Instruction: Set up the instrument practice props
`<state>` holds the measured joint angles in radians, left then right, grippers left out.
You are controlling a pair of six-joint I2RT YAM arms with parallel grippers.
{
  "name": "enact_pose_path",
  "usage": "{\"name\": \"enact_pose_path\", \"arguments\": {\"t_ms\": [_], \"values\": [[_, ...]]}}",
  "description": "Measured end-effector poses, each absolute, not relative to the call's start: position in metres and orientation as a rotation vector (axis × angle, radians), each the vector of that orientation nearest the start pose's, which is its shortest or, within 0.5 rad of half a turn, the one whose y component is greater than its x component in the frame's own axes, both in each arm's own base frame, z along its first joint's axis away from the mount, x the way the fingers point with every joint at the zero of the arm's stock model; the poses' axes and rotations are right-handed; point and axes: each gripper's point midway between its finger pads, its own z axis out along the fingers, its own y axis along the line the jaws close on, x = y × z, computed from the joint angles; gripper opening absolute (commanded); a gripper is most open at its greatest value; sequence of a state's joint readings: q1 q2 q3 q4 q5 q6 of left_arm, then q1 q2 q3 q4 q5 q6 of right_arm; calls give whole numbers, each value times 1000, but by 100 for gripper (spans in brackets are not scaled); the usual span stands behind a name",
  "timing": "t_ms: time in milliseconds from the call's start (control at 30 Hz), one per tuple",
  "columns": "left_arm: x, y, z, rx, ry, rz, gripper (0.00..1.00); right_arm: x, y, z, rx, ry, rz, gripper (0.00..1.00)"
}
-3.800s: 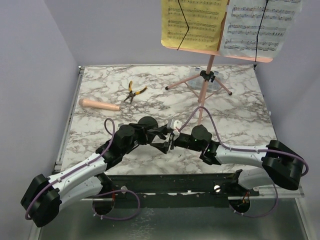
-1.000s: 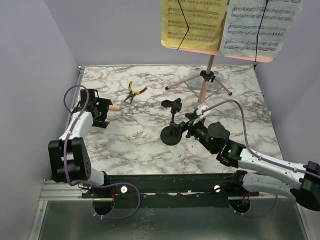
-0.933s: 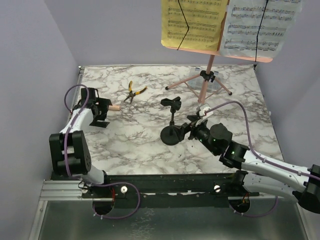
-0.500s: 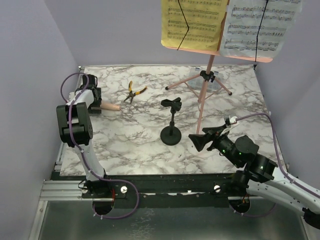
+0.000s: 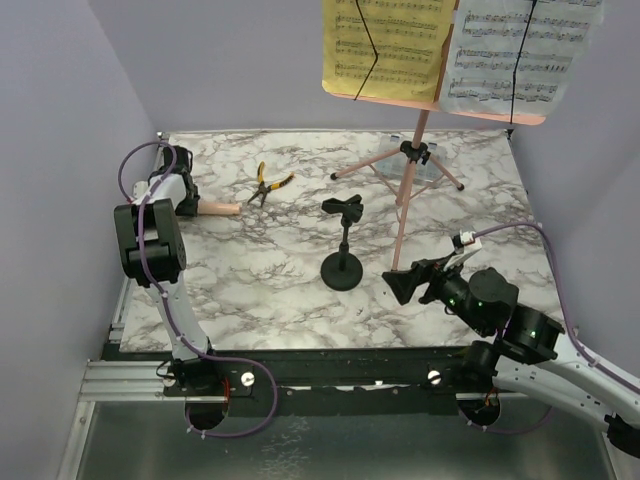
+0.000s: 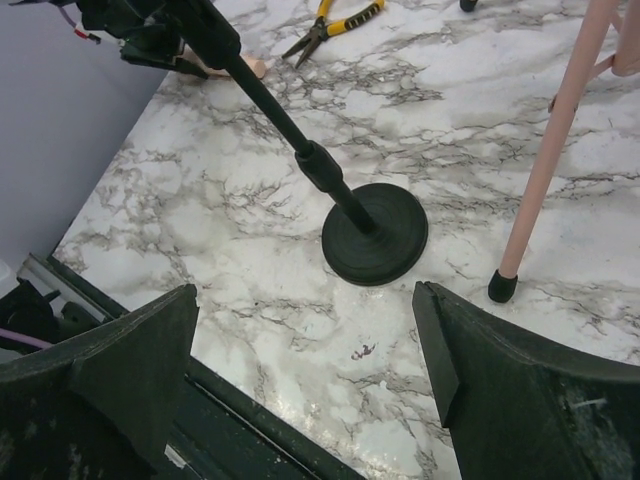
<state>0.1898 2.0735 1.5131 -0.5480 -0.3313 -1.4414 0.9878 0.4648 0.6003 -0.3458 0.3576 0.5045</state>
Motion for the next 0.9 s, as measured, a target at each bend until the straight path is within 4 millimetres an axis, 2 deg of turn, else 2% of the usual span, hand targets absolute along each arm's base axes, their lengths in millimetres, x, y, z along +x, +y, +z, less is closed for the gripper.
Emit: {"name": "enact_pose_path", "arguments": {"t_ms": [67,167,300,400,467,500,567,733,767,867,900], "values": [[473,109,37,-1936,1717,8,24,175,186,234,-154,1839,748,97],[439,98,39,-1946,1777,21,22,178,183,228,-93,1869,734,100],[397,66,66,-1887,1858,-63,9,179,174,212,23,1900,733,100],[385,21,93,-1711,1955,-189,0,178,170,198,96,1914,748,100],[376,-15,104,-1556,2044,-290,0,178,168,187,150,1925,760,100],[369,-39,108,-1456,2104,-358,0,178,168,183,173,1930,769,100],[352,-72,110,-1317,2198,-468,0,178,170,174,206,1943,783,100],[304,-108,112,-1090,2294,-743,0,180,183,158,242,1984,812,100],[298,-113,118,-1045,2297,-795,0,181,188,155,240,1998,816,100],[290,-130,155,-854,2241,-963,0,183,201,140,215,2060,795,100],[289,-136,181,-746,2178,-1032,0,183,205,136,202,2084,785,100]]}}
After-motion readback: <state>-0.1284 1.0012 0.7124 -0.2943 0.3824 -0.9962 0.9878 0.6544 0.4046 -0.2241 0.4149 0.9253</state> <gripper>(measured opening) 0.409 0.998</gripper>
